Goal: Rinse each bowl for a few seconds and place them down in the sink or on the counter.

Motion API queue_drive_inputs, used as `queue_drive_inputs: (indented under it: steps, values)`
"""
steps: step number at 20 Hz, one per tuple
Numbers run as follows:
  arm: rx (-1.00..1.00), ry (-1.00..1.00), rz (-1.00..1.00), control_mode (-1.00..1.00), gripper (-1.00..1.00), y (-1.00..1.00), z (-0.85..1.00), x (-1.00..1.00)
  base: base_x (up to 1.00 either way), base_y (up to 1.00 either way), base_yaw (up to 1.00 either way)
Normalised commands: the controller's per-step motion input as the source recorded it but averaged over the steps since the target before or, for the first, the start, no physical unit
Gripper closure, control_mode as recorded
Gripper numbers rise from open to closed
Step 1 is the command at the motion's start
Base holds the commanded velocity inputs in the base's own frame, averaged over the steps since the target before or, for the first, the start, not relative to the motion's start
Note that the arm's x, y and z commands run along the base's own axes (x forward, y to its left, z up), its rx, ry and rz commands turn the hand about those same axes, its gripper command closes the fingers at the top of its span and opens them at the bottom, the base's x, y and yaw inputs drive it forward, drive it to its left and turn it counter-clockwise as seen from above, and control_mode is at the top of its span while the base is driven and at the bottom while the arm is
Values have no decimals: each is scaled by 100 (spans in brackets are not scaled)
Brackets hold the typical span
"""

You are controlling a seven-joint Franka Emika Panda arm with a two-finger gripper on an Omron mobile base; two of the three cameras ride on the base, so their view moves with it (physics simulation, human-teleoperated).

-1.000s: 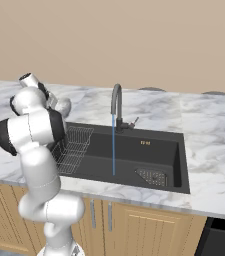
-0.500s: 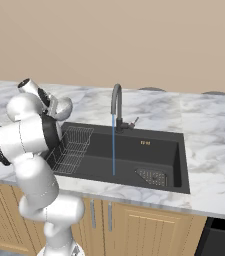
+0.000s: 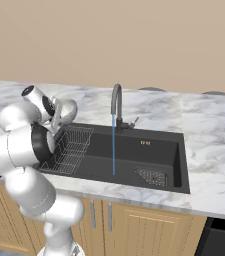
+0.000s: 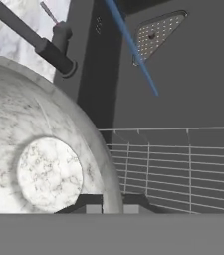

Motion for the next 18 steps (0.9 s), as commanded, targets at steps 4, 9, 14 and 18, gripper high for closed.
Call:
queue_drive_inputs:
  steps: [4,9,14,18]
  values:
    - [12,0,-6,-100,100,-40,-9,-9,0,0,0]
    - [13,6,-5,-100,100,-26,-16,-3,0,0,0]
    - [4,1,-7,-100,100,-17,-19,1,0,0,0]
    - [0,-1,-3,-100,100,-6,-12,9,0,0,0]
